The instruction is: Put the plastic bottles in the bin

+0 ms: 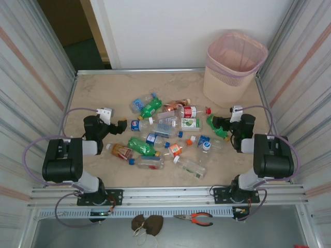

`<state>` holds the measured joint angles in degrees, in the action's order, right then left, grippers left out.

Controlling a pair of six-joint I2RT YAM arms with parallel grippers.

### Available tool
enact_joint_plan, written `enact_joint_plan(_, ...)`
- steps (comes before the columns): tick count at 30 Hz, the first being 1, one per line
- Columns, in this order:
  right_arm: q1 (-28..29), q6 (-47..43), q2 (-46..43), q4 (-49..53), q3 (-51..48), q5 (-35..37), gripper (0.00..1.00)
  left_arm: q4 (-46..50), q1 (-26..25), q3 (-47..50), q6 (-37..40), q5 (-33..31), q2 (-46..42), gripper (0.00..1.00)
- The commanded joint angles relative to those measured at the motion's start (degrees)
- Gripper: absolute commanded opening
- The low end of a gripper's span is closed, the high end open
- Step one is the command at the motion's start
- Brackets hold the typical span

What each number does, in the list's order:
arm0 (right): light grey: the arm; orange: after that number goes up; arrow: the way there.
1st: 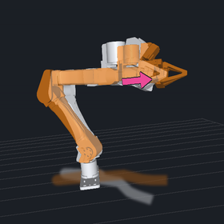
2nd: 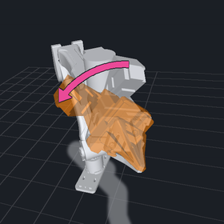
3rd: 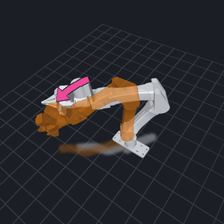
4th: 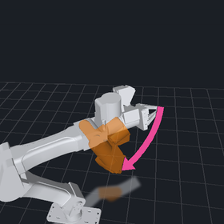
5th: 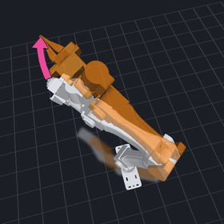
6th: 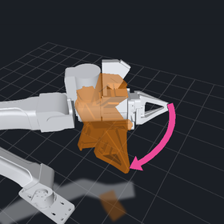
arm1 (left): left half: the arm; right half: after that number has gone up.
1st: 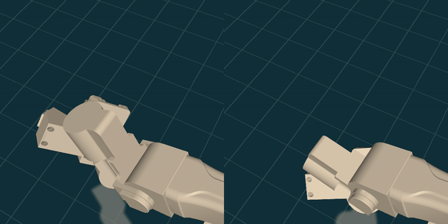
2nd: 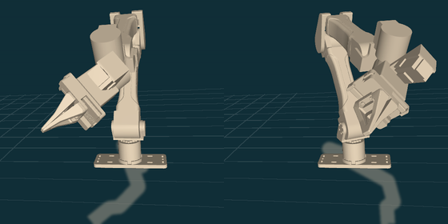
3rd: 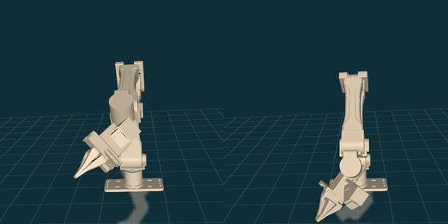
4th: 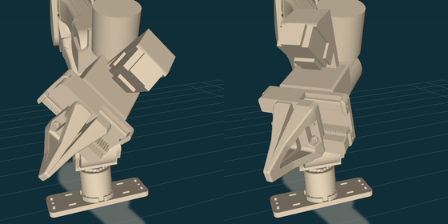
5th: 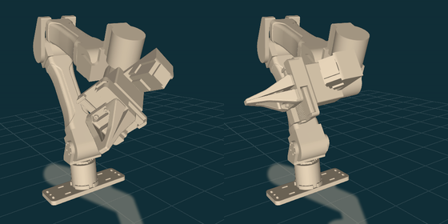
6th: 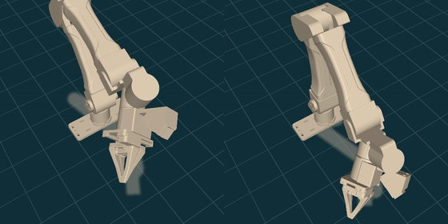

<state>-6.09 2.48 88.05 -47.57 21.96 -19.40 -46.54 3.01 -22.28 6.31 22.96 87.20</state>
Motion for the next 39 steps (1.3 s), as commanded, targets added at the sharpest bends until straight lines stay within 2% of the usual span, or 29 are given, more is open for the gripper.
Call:
enact_joint_plan(1, -0.07, -0.83, 0.05, -1.17, -0.23, -0.68, 0.99, -1.27, 0.14, 0.12, 1.51, 0.86, -0.71, 0.99)
enact_joint_plan(34, -0.14, -0.64, -0.07, -1.62, -0.34, -0.13, 0.99, -1.40, 0.18, 0.14, 1.48, 0.81, -0.78, 0.99)
enact_joint_plan(39, -0.07, 0.16, -1.57, 0.92, 0.36, 1.92, 0.99, 1.66, -0.76, -0.74, 1.29, -2.71, -2.44, 0.99)
